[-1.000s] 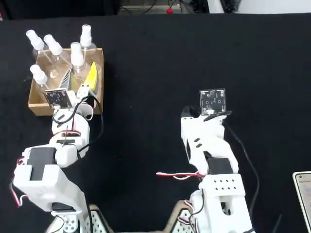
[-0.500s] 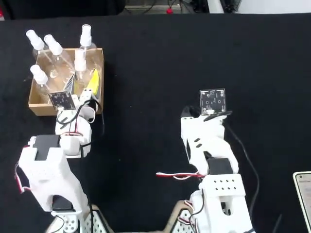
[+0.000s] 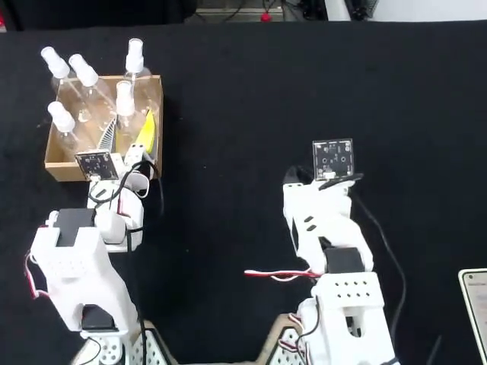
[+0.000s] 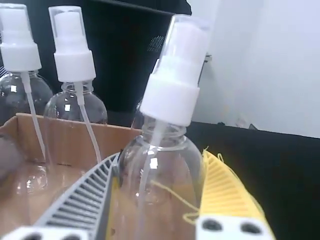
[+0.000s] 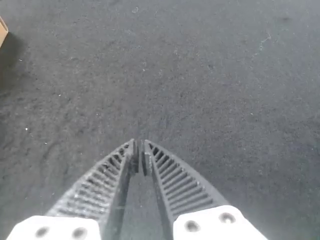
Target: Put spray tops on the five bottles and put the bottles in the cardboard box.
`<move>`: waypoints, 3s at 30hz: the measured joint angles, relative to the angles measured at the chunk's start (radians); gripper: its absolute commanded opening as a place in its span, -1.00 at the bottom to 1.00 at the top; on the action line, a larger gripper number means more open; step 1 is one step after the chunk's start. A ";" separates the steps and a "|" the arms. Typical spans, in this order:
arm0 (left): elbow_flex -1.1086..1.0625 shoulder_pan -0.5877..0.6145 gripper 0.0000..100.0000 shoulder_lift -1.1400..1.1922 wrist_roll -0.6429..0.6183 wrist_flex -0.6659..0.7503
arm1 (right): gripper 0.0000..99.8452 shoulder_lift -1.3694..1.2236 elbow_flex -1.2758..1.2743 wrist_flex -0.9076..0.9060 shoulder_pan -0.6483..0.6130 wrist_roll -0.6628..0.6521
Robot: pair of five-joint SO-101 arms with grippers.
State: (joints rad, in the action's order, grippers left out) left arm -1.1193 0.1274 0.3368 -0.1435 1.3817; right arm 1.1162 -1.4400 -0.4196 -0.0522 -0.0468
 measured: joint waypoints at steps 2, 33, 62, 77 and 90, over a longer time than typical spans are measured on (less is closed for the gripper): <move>0.000 -0.003 -0.85 0.002 0.000 0.000 | -0.98 0.000 0.000 0.000 0.000 0.000; 0.003 -0.008 -0.41 0.054 0.002 0.023 | -0.98 0.000 0.000 0.000 0.000 0.000; -0.072 -0.012 -0.37 0.058 0.000 0.153 | -0.98 0.000 0.000 0.000 0.000 0.000; -0.097 -0.012 -0.37 0.058 0.000 0.201 | -0.98 0.000 0.000 0.000 0.000 0.000; -0.364 -0.012 -0.37 -0.284 0.000 0.199 | -0.98 0.000 0.000 0.000 0.000 0.000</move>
State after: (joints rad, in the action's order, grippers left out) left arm -1.4830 0.1151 0.0529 -0.1435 1.5812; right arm 1.1162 -1.4400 -0.4196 -0.0522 -0.0468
